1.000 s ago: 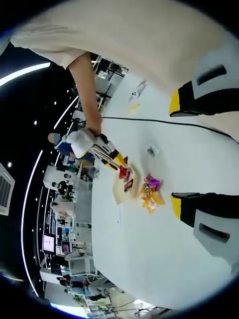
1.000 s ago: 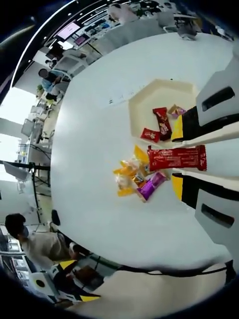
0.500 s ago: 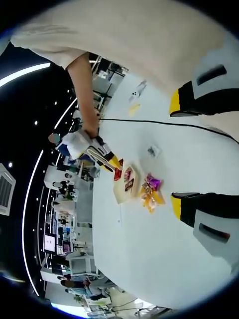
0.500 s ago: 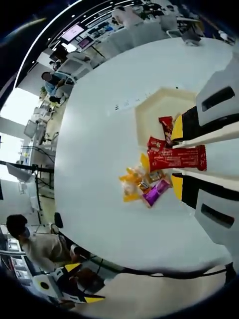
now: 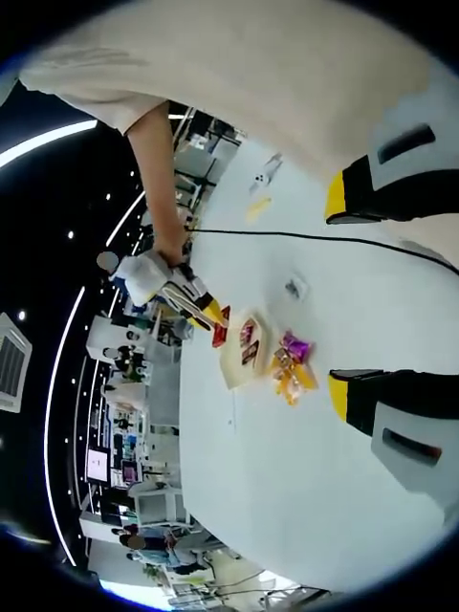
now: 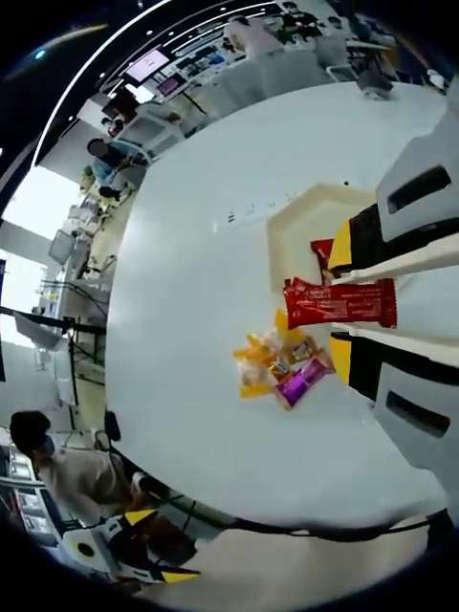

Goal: Place the target food into the container with the food tongs after gripping and lifting it, then release it inside without dropping or visibly crushing the food.

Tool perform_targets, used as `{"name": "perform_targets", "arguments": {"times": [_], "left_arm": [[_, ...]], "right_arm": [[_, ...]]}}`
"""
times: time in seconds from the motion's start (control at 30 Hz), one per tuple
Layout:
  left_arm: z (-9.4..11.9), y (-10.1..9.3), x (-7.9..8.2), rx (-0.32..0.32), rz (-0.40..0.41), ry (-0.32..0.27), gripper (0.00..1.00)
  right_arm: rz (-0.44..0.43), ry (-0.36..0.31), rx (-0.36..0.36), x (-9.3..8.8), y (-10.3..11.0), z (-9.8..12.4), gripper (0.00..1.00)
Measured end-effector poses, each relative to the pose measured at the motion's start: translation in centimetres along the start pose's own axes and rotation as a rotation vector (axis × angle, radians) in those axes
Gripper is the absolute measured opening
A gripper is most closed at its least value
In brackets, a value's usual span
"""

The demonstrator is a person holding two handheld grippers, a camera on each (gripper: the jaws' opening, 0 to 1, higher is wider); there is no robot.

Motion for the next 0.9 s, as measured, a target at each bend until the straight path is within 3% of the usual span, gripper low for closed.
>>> {"name": "perform_targets", "arguments": {"times": [0.9], "left_arm": [[0.0, 0.4, -0.2, 0.007, 0.016, 0.005, 0.61]], "right_arm": [[0.015, 0.019, -0.029, -0.1, -3.1, -0.1, 0.24]]}}
Point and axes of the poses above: the point that each gripper's makers call its tool centre point, and the gripper's own axes: z roughly backward along the fingers, y roughly to its left, x roughly out of its top, the point moved 2 cm from there along z, roughly backward along the fingers, and after that the axes turned 2 degrees about x, right-handed, at the moved point
